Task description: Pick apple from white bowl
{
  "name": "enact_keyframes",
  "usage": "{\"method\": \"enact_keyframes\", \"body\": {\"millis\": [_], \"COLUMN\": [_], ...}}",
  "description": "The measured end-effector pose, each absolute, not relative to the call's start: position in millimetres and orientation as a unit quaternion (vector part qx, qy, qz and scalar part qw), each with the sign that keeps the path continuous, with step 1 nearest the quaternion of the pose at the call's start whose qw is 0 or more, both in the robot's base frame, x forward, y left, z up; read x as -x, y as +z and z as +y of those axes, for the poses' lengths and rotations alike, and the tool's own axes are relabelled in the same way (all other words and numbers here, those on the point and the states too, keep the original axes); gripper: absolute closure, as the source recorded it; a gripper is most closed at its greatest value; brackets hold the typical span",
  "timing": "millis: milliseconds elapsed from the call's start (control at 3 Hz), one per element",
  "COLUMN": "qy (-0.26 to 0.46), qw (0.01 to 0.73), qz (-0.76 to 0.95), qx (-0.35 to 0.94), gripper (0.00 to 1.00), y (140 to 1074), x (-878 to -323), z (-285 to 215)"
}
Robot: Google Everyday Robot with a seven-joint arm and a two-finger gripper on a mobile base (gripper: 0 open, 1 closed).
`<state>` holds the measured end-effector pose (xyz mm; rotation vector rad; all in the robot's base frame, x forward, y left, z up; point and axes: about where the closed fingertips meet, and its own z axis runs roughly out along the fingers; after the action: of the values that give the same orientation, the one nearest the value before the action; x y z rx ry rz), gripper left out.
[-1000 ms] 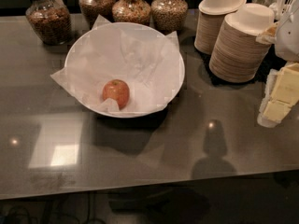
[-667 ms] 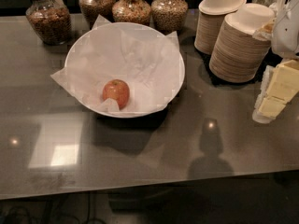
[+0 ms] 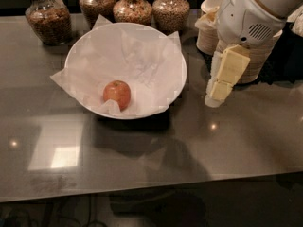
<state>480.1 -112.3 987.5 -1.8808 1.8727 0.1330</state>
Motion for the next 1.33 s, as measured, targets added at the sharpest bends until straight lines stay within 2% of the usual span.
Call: {"method": "enact_keyframes", "body": {"millis": [333, 1000, 1333], "qy": [0.086, 0.096, 0.122], "qw": [0.276, 0.287, 0.294], "qz": [0.615, 0.613, 0.59], "qx": [0.733, 0.73, 0.742], "gripper": [0.0, 0.0, 0.18], "y": [996, 986, 968], "x": [-493, -499, -518], "z": [-61, -53, -27]}}
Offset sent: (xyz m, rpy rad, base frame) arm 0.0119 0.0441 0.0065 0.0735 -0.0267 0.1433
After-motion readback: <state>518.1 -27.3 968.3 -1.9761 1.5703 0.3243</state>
